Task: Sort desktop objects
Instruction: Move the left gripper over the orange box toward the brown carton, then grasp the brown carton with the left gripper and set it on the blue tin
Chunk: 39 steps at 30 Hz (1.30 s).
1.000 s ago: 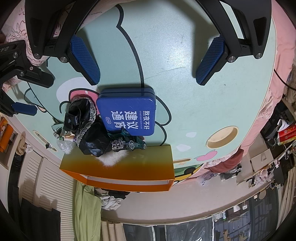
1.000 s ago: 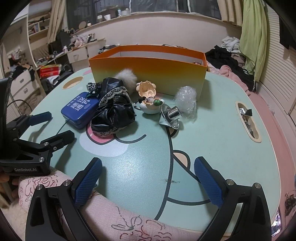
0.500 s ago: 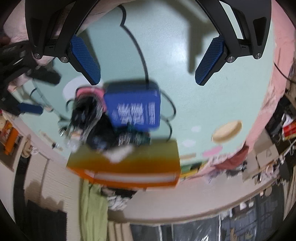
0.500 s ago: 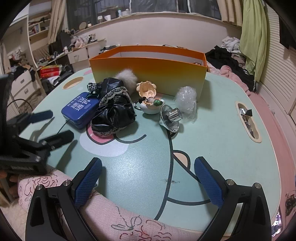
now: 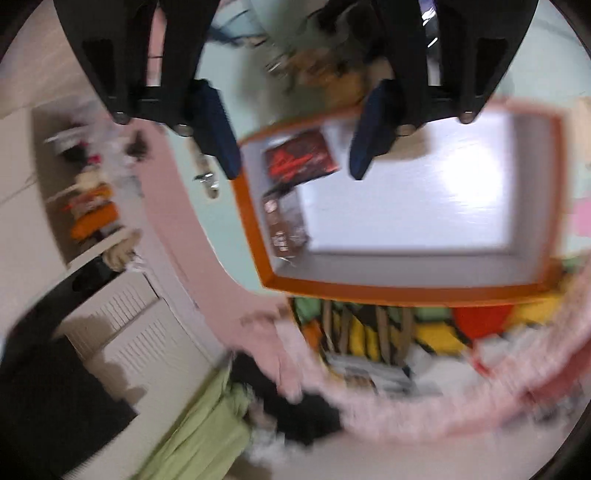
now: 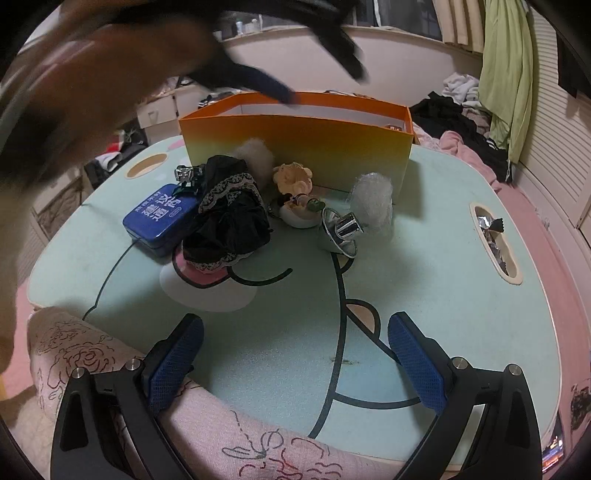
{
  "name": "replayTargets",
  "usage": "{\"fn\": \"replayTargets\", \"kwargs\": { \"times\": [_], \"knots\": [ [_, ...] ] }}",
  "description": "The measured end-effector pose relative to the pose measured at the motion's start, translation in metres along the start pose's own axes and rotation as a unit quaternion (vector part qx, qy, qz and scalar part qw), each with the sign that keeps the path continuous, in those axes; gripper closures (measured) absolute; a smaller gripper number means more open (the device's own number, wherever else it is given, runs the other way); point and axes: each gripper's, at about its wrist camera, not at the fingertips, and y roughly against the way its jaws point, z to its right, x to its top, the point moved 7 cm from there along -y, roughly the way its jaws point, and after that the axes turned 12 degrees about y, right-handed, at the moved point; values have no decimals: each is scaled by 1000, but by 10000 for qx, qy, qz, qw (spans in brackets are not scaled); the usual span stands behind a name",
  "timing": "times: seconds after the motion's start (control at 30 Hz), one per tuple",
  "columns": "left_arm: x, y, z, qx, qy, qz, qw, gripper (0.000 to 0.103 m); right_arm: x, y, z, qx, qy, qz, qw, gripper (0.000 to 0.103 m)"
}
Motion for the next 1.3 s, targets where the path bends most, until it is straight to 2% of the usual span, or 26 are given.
{"fn": "replayTargets", "kwargs": {
  "times": [0.03, 0.1, 0.23, 0.37, 0.5, 0.63, 0.7, 0.8, 0.97, 1.0, 1.03, 1.07, 1.17, 1.3],
  "knots": [
    [6, -11, 1, 18, 32, -100, 9999, 49, 1, 0, 0, -2, 5, -1, 10000, 3],
    [16, -27, 0, 295, 157, -28, 9994, 49, 2, 0, -1, -8, 22, 1, 10000, 3],
    [17, -46, 11, 239, 178, -274, 9992, 50, 3, 0, -2, -4, 19, 10, 10000, 3],
    [14, -61, 19, 845, -226, -265, 9958, 52, 3, -1, -3, -4, 17, 14, 10000, 3],
    [18, -65, 22, 778, -169, -194, 9966, 52, 3, 0, -3, 4, 14, 7, 10000, 2],
    [19, -55, 11, 1068, -225, 25, 9940, 52, 3, 0, -3, 5, 10, 11, 10000, 2],
    [21, -50, 8, 1094, -266, 92, 9936, 52, 4, 0, -3, -1, 16, 12, 10000, 2],
    [21, -50, 11, 906, -303, -30, 9954, 52, 5, 0, -4, -3, 16, 13, 10000, 2],
    [22, -64, 22, 1079, -424, -94, 9932, 52, 4, 0, -5, 1, 16, 15, 10000, 2],
    [21, -67, 22, 1181, -482, -108, 9918, 54, 4, 0, -5, 1, 16, 15, 10000, 2],
    [20, -71, 20, 1303, -503, -78, 9902, 85, 4, 0, -5, 0, 16, 16, 10000, 2],
    [19, -73, 18, 1421, -496, -95, 9886, 84, 4, 0, -5, 0, 15, 16, 10000, 2],
    [16, -63, 14, 1349, -635, 59, 9888, 84, 5, 0, -6, 4, 12, 20, 10000, 2],
    [-10, -4, 22, 760, -933, 541, 9913, 84, 6, 0, -7, 5, 7, 21, 10000, 2]
  ]
}}
